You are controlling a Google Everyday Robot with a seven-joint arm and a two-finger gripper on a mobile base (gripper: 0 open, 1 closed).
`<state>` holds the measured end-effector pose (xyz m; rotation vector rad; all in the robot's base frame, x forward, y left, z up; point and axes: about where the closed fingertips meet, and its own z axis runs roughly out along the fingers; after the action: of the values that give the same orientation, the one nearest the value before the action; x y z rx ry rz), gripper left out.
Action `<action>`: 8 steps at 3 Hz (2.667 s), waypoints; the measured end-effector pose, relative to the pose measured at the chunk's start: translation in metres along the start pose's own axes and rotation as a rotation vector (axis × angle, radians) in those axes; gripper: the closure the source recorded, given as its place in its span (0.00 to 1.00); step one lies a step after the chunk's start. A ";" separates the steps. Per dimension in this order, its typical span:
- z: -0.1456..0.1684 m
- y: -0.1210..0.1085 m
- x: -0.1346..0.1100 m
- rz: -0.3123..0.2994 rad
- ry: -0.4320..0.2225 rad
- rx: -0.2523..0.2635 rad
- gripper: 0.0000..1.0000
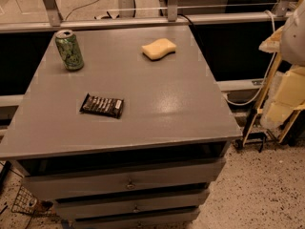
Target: Move rxbar chocolate near green can
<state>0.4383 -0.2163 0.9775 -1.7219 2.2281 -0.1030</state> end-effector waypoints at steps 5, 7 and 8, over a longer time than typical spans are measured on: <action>0.088 0.000 -0.166 0.017 -0.523 -0.083 0.00; 0.140 -0.001 -0.207 0.023 -0.595 -0.188 0.00; 0.172 0.001 -0.242 0.023 -0.621 -0.222 0.00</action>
Offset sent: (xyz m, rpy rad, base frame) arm 0.0691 0.0942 -0.0360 0.2445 0.0244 0.0036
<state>0.5416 0.0387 0.8653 -1.5471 1.8349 0.6211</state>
